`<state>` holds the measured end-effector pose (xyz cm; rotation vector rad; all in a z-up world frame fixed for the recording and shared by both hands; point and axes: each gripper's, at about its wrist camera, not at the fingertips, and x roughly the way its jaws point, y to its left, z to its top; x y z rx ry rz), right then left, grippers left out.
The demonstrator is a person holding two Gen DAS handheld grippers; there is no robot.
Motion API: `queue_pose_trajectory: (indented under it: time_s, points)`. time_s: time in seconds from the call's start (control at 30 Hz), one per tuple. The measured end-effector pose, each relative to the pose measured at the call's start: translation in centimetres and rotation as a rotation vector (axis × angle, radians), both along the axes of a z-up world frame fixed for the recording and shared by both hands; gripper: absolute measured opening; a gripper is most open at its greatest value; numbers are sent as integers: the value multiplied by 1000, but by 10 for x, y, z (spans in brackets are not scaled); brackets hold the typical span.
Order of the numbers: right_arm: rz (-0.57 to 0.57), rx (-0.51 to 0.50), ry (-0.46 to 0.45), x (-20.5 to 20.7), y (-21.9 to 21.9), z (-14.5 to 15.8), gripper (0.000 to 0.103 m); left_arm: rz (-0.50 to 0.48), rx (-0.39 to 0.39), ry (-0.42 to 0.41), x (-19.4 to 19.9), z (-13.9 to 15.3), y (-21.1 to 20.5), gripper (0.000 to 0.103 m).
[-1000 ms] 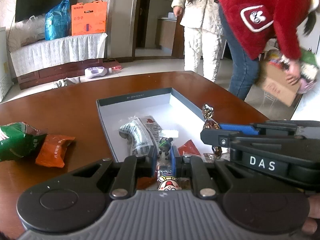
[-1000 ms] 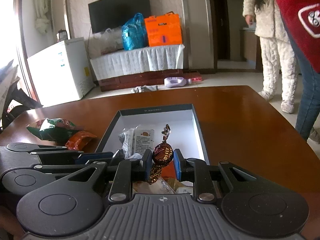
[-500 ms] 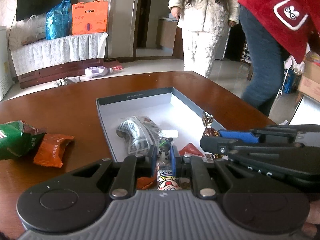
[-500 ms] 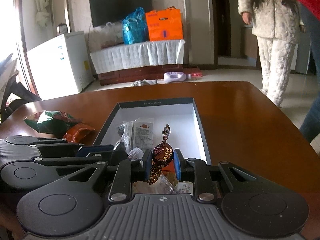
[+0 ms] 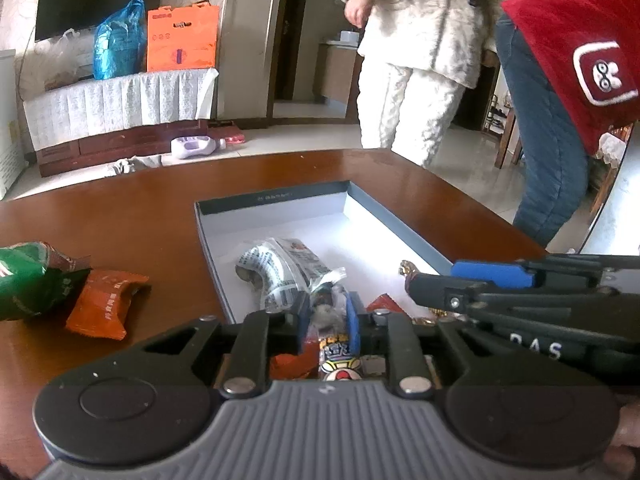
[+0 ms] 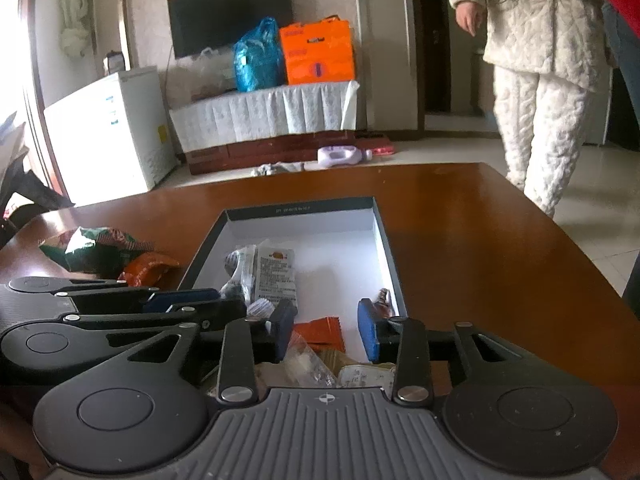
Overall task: Organize snacks
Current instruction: 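Open the right gripper while the left gripper opens, releasing both candies, then move both open grippers back to the green chip bag and orange packet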
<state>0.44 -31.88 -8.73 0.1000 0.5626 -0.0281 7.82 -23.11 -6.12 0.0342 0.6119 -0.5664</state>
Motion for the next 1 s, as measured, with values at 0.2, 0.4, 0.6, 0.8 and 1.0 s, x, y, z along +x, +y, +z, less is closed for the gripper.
queue_pose_trajectory:
  time_s: [0.2,0.4,0.6,0.8,1.0]
  points:
    - [-11,14,-16,-1,-2,2,40,10,-13,-8,2,2,3,27]
    - [1,18,-31,-1,2,5,45,20,-14,-24,4,6,15,37]
    - [37,14,-40,2,14,7,48,55,-23,-39,4,11,34,43]
    - [58,19,-53,4,29,11,51,87,-28,-58,3,18,50,43]
    - [102,36,-82,4,53,18,58,149,-24,-98,1,30,79,43]
